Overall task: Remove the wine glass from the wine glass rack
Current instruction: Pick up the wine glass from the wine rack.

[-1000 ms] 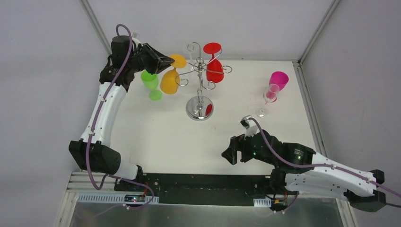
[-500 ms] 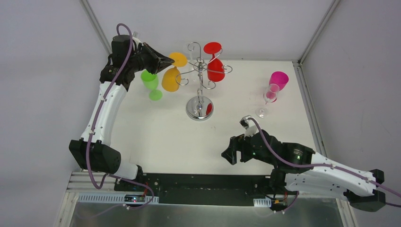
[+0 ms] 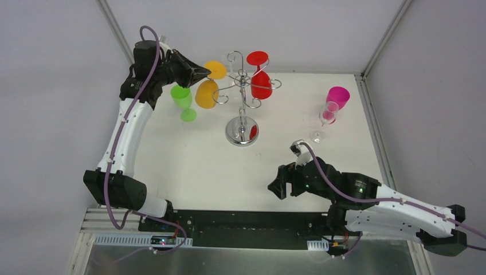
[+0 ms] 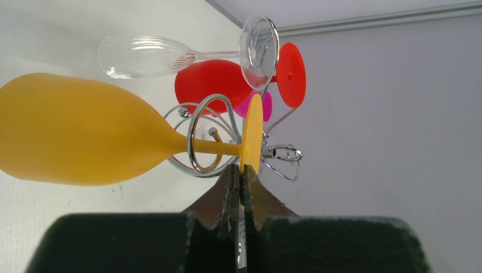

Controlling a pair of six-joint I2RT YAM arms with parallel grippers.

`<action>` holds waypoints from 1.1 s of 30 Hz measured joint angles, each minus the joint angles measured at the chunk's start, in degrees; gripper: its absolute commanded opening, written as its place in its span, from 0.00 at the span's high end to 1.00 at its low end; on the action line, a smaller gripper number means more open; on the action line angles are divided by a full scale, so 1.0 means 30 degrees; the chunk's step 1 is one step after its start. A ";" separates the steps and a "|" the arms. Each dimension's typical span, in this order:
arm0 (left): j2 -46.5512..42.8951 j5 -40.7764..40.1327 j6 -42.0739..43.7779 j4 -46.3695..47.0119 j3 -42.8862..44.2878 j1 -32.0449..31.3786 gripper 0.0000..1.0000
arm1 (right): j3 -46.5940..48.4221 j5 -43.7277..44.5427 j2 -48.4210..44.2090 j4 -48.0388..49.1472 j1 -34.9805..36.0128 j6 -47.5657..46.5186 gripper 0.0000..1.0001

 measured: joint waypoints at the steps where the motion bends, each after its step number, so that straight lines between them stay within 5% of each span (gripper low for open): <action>1: 0.0007 0.0000 0.0007 0.0000 0.0022 0.0022 1.00 | 0.0000 0.0000 0.0000 0.0000 0.0000 0.0000 0.18; 33: 0.0051 0.0466 -0.0831 0.1093 -0.0204 0.1275 1.00 | -0.0299 0.0000 -0.0022 0.0146 0.0000 -0.0007 0.18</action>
